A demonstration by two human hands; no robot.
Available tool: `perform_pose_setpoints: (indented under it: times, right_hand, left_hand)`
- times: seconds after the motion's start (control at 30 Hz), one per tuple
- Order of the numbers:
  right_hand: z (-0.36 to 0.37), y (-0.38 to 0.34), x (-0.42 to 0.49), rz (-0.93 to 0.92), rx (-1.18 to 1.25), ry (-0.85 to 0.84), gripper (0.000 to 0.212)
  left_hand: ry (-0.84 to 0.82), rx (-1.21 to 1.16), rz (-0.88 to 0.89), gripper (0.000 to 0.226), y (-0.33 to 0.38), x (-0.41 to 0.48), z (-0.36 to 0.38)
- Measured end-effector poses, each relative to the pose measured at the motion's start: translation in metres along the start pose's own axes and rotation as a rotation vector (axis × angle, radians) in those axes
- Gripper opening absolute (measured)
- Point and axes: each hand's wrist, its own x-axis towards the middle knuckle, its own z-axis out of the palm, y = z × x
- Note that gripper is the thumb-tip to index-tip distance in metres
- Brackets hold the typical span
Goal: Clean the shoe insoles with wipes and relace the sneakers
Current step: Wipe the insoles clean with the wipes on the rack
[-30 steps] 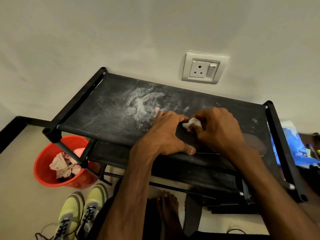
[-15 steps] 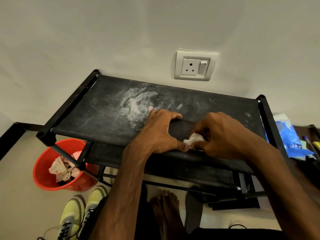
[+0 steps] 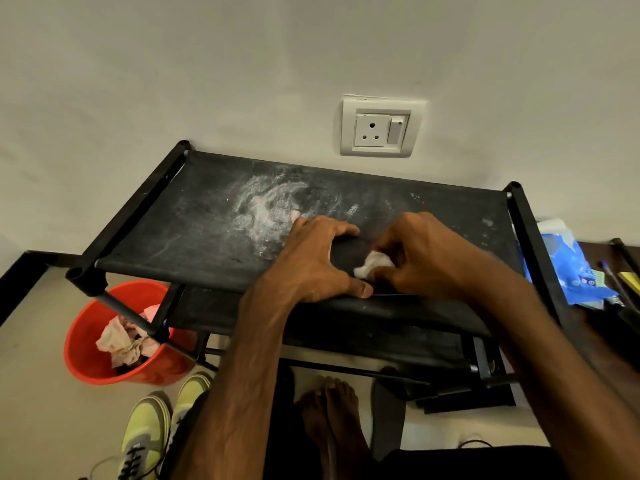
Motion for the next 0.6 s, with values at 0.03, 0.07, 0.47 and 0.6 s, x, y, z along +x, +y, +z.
perform_pose_setpoints:
  times: [0.03,0.07,0.47,0.6]
  right_hand:
    - [-0.002,0.0,-0.005,-0.012,0.011,-0.049,0.013]
    - [-0.004,0.0,-0.01,-0.019,0.02,-0.086,0.011]
    - [0.012,-0.005,0.021,0.166,-0.099,0.277,0.021]
    - [0.008,-0.004,0.014,0.124,-0.019,0.165,0.022]
  left_hand:
    - [0.004,0.004,0.006,0.096,0.0,0.0,0.0]
    - [0.003,0.008,0.012,0.095,0.0,0.0,0.0]
    - [-0.044,0.048,0.042,0.084,0.001,0.001,-0.002]
    - [-0.032,0.014,0.026,0.089,0.0,0.0,-0.001]
